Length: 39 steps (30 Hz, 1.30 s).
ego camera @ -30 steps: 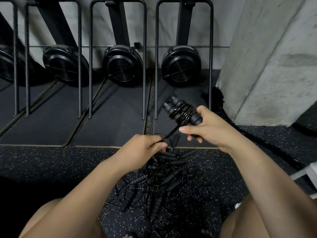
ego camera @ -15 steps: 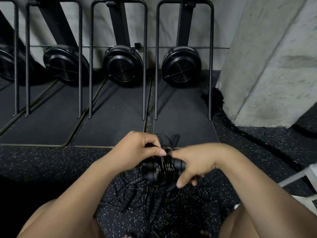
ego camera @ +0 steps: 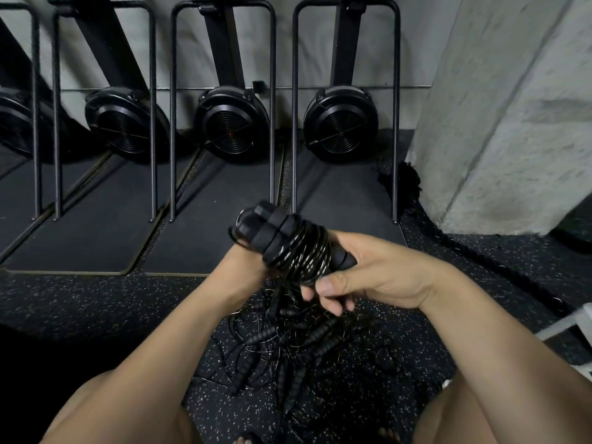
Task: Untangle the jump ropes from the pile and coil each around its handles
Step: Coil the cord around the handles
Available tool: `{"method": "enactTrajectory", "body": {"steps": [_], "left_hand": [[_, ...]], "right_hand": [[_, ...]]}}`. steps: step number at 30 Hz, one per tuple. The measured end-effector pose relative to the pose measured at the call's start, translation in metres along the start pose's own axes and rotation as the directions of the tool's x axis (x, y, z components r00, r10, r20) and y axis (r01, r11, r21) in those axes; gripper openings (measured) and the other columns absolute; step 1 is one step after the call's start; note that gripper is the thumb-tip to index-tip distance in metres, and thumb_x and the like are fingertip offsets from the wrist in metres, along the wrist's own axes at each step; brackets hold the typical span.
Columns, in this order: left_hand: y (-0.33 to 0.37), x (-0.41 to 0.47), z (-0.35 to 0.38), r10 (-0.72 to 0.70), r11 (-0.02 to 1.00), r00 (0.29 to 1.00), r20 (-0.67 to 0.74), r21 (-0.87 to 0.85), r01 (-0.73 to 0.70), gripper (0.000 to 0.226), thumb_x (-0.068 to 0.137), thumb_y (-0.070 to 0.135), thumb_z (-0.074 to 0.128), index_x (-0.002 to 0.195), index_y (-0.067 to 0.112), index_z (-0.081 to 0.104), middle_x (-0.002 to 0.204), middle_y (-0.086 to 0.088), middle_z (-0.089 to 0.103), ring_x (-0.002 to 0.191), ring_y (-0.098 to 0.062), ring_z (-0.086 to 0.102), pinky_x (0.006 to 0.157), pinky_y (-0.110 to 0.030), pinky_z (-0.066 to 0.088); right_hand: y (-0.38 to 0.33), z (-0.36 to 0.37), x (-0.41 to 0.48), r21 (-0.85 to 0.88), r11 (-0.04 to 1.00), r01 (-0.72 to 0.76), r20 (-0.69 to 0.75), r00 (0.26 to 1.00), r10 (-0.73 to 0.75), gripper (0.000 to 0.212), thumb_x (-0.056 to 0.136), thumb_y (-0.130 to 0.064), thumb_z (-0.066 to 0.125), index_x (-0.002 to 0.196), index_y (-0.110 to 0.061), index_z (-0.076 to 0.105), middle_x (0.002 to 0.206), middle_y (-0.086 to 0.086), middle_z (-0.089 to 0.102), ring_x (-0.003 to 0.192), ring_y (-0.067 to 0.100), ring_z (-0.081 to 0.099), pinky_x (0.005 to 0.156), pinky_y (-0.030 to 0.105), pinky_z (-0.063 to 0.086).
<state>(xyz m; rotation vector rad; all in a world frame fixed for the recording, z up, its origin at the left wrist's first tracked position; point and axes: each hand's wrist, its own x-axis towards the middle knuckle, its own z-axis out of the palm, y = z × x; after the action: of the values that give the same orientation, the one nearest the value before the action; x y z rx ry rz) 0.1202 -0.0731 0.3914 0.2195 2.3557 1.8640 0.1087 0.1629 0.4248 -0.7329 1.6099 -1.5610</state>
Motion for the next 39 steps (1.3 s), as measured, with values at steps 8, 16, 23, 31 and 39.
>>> {"method": "enactTrajectory", "body": {"steps": [8, 16, 23, 31, 39], "left_hand": [[-0.012, 0.011, 0.033, -0.009, 0.985, 0.998, -0.067, 0.169, 0.020, 0.034, 0.114, 0.021, 0.044, 0.092, -0.001, 0.059, 0.072, -0.001, 0.065, 0.067, -0.013, 0.055, 0.069, -0.033, 0.046], [-0.019, 0.001, 0.045, -0.027, 0.916, 0.999, -0.020, 0.400, 0.033, 0.044, 0.106, 0.004, 0.051, 0.068, 0.025, 0.055, 0.064, 0.012, 0.055, 0.053, 0.002, 0.050, 0.053, -0.013, 0.035], [-0.016, -0.001, 0.039, -0.030, 0.899, 1.000, -0.005, 0.438, 0.029, 0.043, 0.104, 0.001, 0.050, 0.069, 0.026, 0.052, 0.062, 0.010, 0.056, 0.050, -0.001, 0.049, 0.050, -0.015, 0.035], [-0.010, 0.002, 0.034, 0.075, 0.934, 0.993, -0.089, 0.355, -0.038, 0.034, 0.107, 0.001, 0.048, 0.106, 0.023, 0.074, 0.082, 0.003, 0.077, 0.066, -0.015, 0.069, 0.059, -0.027, 0.052], [-0.012, 0.000, 0.042, 0.003, 0.974, 0.999, -0.032, 0.224, 0.004, 0.023, 0.113, 0.008, 0.046, 0.103, 0.010, 0.066, 0.089, 0.003, 0.079, 0.063, -0.018, 0.071, 0.059, -0.014, 0.045]], "right_hand": [[0.006, 0.008, 0.016, 0.045, 0.997, 0.056, -0.381, 0.924, -0.035, 0.037, 0.099, -0.029, 0.072, 0.125, -0.005, 0.061, 0.104, 0.013, 0.075, 0.077, 0.024, 0.069, 0.063, 0.034, 0.052], [0.007, -0.013, 0.008, -0.288, 0.902, -0.321, -0.467, 0.870, 0.160, 0.042, 0.079, -0.035, 0.095, 0.115, -0.025, 0.075, 0.103, -0.006, 0.082, 0.092, 0.007, 0.076, 0.084, 0.030, 0.059], [0.008, -0.012, 0.008, -0.402, 0.866, -0.299, -0.516, 0.855, 0.055, 0.092, 0.063, -0.039, 0.105, 0.140, -0.028, 0.057, 0.130, -0.018, 0.073, 0.122, -0.002, 0.066, 0.114, 0.034, 0.048], [0.015, -0.006, 0.019, -0.175, 0.982, -0.076, -0.661, 0.748, -0.060, 0.072, 0.067, -0.032, 0.104, 0.126, -0.025, 0.062, 0.112, -0.008, 0.080, 0.102, 0.013, 0.078, 0.092, 0.038, 0.063], [0.015, -0.002, 0.021, -0.094, 0.996, 0.002, -0.752, 0.655, -0.072, 0.058, 0.077, -0.030, 0.096, 0.124, -0.024, 0.062, 0.095, -0.013, 0.082, 0.076, 0.007, 0.078, 0.061, 0.019, 0.059]]}}
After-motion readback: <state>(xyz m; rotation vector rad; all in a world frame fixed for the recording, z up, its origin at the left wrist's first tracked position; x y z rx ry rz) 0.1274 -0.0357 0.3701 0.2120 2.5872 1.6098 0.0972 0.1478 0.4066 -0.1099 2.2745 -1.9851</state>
